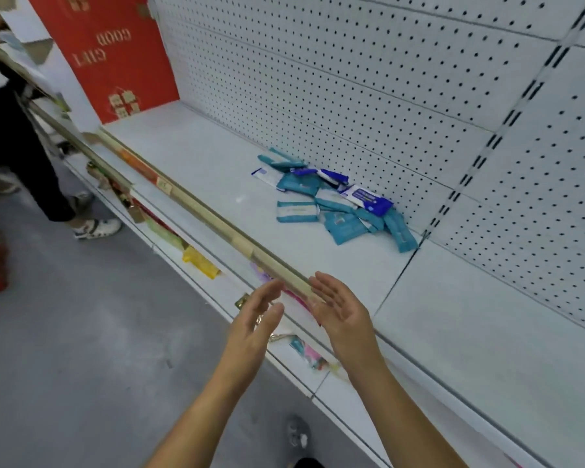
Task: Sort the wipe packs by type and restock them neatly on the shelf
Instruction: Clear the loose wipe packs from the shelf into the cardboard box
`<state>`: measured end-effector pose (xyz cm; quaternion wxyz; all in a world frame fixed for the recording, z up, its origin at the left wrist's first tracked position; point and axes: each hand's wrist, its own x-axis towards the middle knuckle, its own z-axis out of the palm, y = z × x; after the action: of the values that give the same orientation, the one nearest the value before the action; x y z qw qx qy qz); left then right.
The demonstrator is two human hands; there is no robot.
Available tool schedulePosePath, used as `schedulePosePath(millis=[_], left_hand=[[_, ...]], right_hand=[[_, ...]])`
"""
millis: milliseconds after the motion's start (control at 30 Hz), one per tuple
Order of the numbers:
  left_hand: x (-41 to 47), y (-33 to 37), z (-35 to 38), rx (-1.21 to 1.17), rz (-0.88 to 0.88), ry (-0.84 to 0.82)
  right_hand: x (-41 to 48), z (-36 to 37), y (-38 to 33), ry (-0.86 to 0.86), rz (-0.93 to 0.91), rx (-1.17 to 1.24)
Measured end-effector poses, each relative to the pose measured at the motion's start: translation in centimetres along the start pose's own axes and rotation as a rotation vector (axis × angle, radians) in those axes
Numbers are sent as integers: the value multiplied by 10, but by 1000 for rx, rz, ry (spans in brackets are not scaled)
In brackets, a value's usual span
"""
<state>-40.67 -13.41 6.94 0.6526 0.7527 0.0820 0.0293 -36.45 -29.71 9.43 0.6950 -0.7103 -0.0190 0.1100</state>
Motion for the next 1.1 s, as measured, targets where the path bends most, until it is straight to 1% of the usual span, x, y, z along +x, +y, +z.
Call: schedulePosePath(millis=[200, 367, 500, 633, 800, 1000, 1100], left_hand=[[113, -5, -50, 50, 20, -27], [199, 10, -98, 104, -3, -1], [256, 21, -130, 96, -8, -10], [313, 13, -144, 104, 11, -48], [386, -8, -145, 84, -42, -198], [474, -35, -156, 64, -139, -455], [513, -47, -165, 85, -157, -555]], right_hand=[[112, 42, 1, 20, 0, 14], [204, 83, -12, 18, 25, 61], [260, 106, -24, 32, 32, 98], [301, 121, -22, 82, 48, 91], [345, 127, -10, 238, 121, 63], [393, 143, 9, 522, 264, 34], [413, 153, 13, 647, 341, 19]])
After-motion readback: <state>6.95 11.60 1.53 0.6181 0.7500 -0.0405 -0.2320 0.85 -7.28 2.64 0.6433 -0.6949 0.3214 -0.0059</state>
